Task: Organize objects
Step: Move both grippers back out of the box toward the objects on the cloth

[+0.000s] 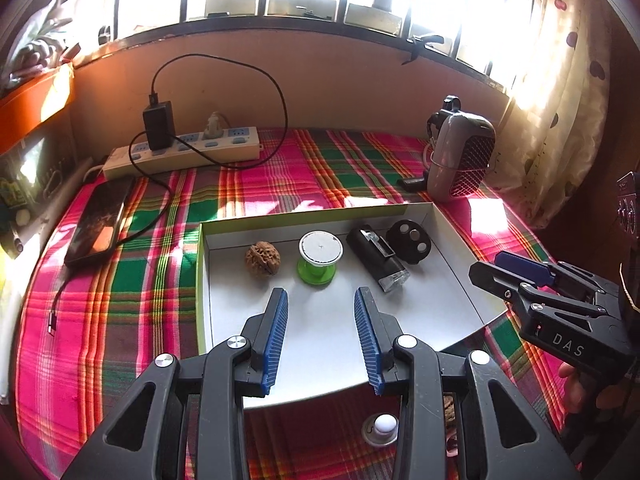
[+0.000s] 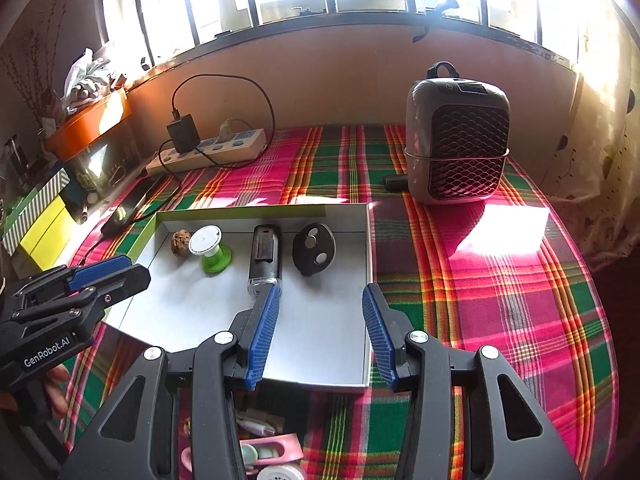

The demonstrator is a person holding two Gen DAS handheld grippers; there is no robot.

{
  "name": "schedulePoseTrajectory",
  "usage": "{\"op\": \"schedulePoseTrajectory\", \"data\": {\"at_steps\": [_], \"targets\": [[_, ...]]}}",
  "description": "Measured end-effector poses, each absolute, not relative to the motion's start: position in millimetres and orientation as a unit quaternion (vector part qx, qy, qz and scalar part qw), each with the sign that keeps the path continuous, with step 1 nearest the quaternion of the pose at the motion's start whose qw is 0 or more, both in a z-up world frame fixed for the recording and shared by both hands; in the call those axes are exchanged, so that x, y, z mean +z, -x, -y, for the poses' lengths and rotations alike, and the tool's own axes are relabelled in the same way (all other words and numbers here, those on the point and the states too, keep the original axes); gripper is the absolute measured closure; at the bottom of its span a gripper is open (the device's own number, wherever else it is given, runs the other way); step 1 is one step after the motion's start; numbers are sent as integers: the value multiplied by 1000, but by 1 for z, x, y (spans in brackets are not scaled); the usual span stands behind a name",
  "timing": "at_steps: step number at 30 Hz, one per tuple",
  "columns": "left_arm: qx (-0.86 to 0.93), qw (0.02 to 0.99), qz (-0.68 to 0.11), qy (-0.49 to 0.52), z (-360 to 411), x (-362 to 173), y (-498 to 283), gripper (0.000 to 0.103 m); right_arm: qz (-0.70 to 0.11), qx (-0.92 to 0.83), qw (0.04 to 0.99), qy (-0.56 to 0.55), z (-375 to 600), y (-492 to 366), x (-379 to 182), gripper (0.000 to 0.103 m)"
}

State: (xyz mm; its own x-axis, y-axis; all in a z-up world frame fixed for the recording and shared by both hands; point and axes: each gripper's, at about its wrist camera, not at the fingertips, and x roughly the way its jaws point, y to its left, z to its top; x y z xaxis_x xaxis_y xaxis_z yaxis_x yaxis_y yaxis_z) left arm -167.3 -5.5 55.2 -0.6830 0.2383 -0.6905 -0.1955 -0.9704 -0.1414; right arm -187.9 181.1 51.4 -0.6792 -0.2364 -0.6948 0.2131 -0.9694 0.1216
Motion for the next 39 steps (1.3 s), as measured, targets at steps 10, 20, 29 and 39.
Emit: {"op": "schedulePoseTrajectory", "data": {"at_steps": [10,20,29,39], "targets": [[916,131,46,376,14,52,130,70,20,-916,140,-376,-188,149,50,58],[905,145,53,396,13,33,111,70,10,-908,142,-394,-189,116,33,58],[898,163,55,405,13,26,104,70,5,-905,143,-400,-183,103,24,58],[886,182,42,425,2,15,105,69,-11,-899,132,-417,-179,100,11,58]]}}
